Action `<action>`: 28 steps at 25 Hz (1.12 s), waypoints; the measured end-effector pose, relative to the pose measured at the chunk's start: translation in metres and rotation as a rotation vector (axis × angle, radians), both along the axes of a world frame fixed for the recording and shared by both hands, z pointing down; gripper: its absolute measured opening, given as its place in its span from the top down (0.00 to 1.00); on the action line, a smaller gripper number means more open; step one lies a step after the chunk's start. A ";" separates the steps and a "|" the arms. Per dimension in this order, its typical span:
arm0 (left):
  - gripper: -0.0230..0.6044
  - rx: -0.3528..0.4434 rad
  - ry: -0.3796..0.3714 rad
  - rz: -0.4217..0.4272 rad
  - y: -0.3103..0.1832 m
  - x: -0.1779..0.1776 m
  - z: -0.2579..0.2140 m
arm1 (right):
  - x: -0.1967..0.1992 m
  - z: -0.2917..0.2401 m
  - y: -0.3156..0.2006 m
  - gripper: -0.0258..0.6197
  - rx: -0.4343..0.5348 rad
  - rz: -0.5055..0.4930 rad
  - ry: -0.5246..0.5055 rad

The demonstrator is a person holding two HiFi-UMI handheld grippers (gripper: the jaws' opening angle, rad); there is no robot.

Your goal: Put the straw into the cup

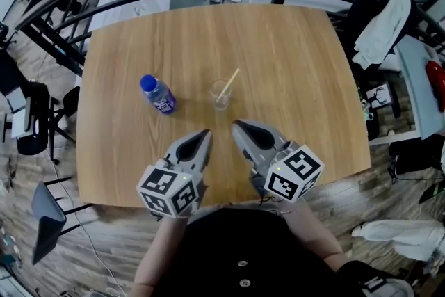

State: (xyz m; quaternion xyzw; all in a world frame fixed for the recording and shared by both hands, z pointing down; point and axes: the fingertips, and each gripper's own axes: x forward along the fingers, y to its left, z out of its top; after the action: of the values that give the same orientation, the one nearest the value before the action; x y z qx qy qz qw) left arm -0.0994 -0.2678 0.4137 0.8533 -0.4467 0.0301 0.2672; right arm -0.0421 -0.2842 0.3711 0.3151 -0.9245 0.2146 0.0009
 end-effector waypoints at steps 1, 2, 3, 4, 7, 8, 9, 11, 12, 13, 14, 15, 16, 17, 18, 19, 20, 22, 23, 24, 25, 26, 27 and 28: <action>0.94 -0.001 0.000 -0.003 0.000 -0.001 0.001 | 0.000 0.001 0.000 0.96 -0.002 0.000 0.000; 0.94 -0.002 0.001 -0.007 -0.001 -0.002 0.001 | 0.001 0.001 0.000 0.96 -0.003 0.000 0.000; 0.94 -0.002 0.001 -0.011 -0.001 -0.003 0.001 | 0.001 0.002 0.000 0.96 -0.004 -0.001 0.000; 0.94 -0.001 0.000 -0.013 -0.002 -0.004 0.000 | 0.001 0.002 0.000 0.96 -0.005 -0.001 0.001; 0.94 0.001 -0.001 -0.016 -0.003 -0.004 -0.001 | 0.002 0.001 -0.002 0.96 -0.005 -0.005 0.000; 0.94 0.001 -0.001 -0.015 -0.003 -0.003 -0.001 | 0.003 0.001 -0.002 0.96 -0.005 -0.005 0.000; 0.94 0.000 -0.001 -0.013 -0.003 -0.003 -0.001 | 0.003 0.000 -0.002 0.96 -0.005 -0.004 0.000; 0.94 -0.005 -0.003 -0.007 -0.002 -0.002 0.002 | 0.003 0.001 -0.002 0.96 -0.008 -0.006 0.001; 0.94 -0.008 -0.005 -0.004 -0.002 -0.002 0.003 | 0.002 0.002 -0.001 0.96 -0.012 -0.008 0.002; 0.94 -0.010 -0.008 -0.001 -0.002 -0.003 0.003 | 0.002 0.004 -0.001 0.96 -0.015 -0.009 0.004; 0.94 -0.011 -0.011 0.002 -0.002 -0.003 0.004 | 0.001 0.005 0.000 0.96 -0.019 -0.010 0.005; 0.94 -0.012 -0.014 0.006 -0.002 -0.004 0.004 | 0.000 0.006 0.001 0.96 -0.022 -0.010 0.006; 0.94 -0.013 -0.015 0.009 -0.001 -0.004 0.005 | -0.001 0.007 0.002 0.96 -0.025 -0.011 0.007; 0.94 -0.015 -0.014 0.011 -0.001 -0.004 0.006 | -0.001 0.008 0.002 0.96 -0.027 -0.013 0.009; 0.94 -0.017 -0.009 0.014 0.000 -0.003 0.006 | -0.002 0.009 0.003 0.96 -0.029 -0.018 0.011; 0.94 -0.021 -0.001 0.016 0.000 -0.002 0.006 | -0.003 0.010 0.004 0.96 -0.029 -0.025 0.015; 0.94 -0.024 0.011 0.019 0.000 0.000 0.006 | -0.003 0.011 0.005 0.96 -0.030 -0.033 0.020; 0.94 -0.027 0.027 0.025 -0.001 0.002 0.004 | -0.005 0.013 0.006 0.96 -0.035 -0.046 0.026; 0.94 -0.027 0.028 0.027 -0.002 0.003 0.004 | -0.006 0.014 0.007 0.96 -0.038 -0.050 0.029; 0.94 -0.026 0.028 0.030 -0.003 0.003 0.003 | -0.006 0.015 0.008 0.96 -0.042 -0.053 0.030; 0.94 -0.026 0.027 0.031 -0.003 0.003 0.003 | -0.006 0.017 0.009 0.96 -0.046 -0.054 0.032; 0.94 -0.027 0.027 0.032 -0.002 0.002 0.004 | -0.006 0.018 0.009 0.96 -0.050 -0.056 0.033; 0.94 -0.028 0.028 0.031 -0.002 0.002 0.004 | -0.006 0.020 0.010 0.96 -0.053 -0.057 0.035; 0.94 -0.031 0.030 0.030 -0.002 0.001 0.005 | -0.006 0.021 0.011 0.96 -0.056 -0.058 0.037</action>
State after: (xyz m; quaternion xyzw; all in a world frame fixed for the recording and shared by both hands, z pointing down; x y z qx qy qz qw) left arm -0.0980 -0.2696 0.4183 0.8561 -0.4292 0.0281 0.2866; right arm -0.0484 -0.2734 0.3924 0.2922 -0.9266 0.2343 0.0331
